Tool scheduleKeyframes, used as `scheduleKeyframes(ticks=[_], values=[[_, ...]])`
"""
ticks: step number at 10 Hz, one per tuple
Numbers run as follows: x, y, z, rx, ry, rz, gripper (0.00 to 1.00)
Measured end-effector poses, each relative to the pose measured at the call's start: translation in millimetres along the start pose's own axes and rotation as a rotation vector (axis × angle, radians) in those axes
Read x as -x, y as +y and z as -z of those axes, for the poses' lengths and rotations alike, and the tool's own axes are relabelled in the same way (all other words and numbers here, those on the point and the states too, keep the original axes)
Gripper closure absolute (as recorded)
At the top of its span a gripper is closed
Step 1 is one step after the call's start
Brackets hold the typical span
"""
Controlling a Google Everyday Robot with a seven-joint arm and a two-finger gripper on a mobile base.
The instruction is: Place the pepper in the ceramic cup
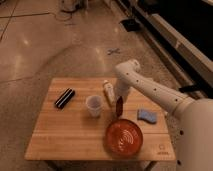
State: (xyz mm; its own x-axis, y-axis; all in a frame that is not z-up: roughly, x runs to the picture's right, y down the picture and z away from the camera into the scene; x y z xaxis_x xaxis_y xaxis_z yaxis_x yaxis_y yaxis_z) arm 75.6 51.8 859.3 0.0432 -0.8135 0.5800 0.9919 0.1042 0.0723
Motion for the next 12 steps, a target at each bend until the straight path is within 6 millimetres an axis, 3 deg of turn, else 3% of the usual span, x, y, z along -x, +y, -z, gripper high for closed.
scheduleKeyframes(ticks=[3, 7, 12], values=[[1, -26, 22, -0.043, 0.045, 0.068, 1.0], [9, -77, 48, -0.113, 0.084, 0.172, 1.0], [19, -156, 80, -0.177, 0.132, 0.339, 1.0]])
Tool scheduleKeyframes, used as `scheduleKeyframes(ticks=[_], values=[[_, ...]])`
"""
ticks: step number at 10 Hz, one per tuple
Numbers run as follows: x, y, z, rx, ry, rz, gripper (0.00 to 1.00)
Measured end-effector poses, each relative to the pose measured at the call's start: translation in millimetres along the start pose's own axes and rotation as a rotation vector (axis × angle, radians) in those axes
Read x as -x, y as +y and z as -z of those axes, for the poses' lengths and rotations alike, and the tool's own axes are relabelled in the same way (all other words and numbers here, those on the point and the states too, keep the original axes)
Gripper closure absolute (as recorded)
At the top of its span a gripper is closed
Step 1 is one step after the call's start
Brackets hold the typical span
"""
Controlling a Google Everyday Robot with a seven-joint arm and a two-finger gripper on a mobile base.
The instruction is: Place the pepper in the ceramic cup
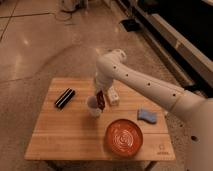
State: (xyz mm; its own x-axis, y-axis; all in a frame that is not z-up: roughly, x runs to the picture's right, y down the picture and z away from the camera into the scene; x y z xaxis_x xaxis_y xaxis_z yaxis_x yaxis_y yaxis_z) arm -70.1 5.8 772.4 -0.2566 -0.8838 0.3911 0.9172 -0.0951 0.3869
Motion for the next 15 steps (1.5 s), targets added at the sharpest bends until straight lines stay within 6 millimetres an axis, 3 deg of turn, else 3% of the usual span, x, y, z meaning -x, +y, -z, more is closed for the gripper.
scheduleKeyframes(ticks=[2, 4, 8, 15], values=[[-10, -24, -2, -0.026, 0.022, 0.06, 1.0], [-21, -34, -8, -0.053, 0.046, 0.1, 1.0], [-37, -25, -22, -0.103, 0.077, 0.15, 0.97], [-44, -6, -17, -0.183, 0.143, 0.165, 0.29]])
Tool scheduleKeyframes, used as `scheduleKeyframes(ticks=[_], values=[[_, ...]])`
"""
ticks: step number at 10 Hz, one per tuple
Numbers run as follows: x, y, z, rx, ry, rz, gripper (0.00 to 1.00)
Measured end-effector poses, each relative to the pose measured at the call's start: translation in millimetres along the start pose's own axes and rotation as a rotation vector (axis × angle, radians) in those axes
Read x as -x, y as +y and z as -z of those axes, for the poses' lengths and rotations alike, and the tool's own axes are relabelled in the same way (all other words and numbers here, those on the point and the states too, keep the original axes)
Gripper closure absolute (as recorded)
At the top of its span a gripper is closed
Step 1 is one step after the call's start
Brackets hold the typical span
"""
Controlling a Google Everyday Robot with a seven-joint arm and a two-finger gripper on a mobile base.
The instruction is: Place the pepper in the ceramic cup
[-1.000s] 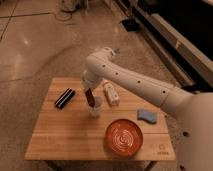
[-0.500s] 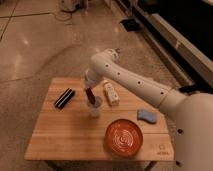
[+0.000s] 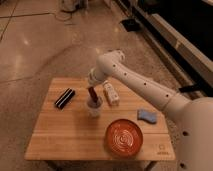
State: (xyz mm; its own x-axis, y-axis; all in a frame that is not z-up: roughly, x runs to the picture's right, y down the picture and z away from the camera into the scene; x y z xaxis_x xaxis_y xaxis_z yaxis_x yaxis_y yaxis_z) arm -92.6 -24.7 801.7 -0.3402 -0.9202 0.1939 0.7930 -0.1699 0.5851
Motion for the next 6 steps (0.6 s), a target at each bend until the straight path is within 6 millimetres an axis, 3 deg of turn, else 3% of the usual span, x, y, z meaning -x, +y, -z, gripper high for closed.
scheduleKeyframes(ticks=[1, 6], values=[[3, 1, 3, -0.014, 0.009, -0.005, 0.21], [15, 7, 11, -0.052, 0.039, -0.021, 0.2]])
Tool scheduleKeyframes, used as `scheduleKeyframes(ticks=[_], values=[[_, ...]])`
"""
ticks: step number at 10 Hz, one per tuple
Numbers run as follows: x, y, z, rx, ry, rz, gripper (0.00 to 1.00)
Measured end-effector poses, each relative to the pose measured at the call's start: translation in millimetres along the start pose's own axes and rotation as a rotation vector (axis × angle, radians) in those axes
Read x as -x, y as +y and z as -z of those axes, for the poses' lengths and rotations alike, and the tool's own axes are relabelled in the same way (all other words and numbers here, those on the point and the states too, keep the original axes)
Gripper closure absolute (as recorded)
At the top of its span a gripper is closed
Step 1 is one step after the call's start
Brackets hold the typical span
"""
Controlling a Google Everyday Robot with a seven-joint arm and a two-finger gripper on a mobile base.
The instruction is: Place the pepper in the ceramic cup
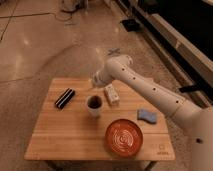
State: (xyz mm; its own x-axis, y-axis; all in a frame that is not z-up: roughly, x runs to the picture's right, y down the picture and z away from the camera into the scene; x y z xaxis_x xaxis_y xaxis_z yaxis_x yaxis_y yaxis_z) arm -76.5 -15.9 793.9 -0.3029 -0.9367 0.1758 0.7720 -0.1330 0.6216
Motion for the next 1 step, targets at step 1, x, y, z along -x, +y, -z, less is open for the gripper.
scheduleKeyframes(ticks=[1], values=[[-0.7, -2.4, -1.2, -0.003, -0.001, 0.003, 0.2]])
